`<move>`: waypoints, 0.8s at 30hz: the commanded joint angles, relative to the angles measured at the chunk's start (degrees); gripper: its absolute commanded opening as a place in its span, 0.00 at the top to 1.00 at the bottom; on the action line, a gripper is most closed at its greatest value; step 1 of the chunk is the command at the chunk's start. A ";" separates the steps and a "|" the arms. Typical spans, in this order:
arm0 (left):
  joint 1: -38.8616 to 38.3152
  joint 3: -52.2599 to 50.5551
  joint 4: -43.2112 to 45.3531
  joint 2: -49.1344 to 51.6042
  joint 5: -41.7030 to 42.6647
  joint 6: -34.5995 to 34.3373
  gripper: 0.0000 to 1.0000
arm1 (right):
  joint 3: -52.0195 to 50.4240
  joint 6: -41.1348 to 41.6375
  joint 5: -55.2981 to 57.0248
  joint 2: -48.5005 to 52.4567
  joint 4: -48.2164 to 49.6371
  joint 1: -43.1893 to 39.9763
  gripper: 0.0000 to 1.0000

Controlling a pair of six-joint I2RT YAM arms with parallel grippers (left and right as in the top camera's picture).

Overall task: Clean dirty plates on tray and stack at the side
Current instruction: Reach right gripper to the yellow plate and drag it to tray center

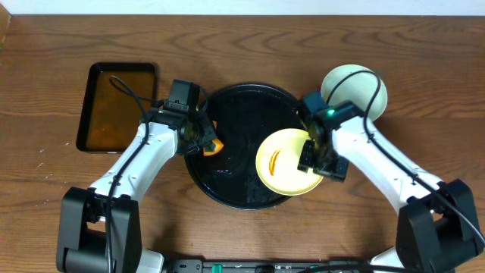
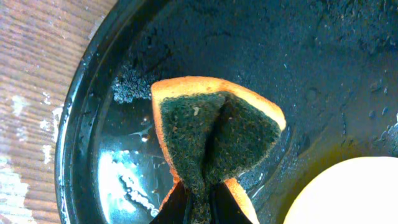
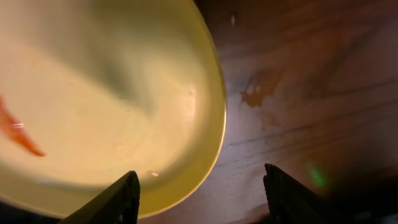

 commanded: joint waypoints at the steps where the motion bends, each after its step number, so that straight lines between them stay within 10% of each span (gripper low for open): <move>1: 0.20 0.72 0.11 0.22 0.48 0.09 0.92 | -4.31 5.75 1.33 0.02 1.92 1.57 0.39; 13: 0.20 0.72 0.31 0.22 0.48 0.09 0.92 | -6.84 5.70 0.37 0.09 7.30 1.62 0.54; 24: 0.20 0.72 0.37 0.22 0.48 0.09 0.92 | -7.23 -2.89 -4.52 0.09 17.79 1.62 0.98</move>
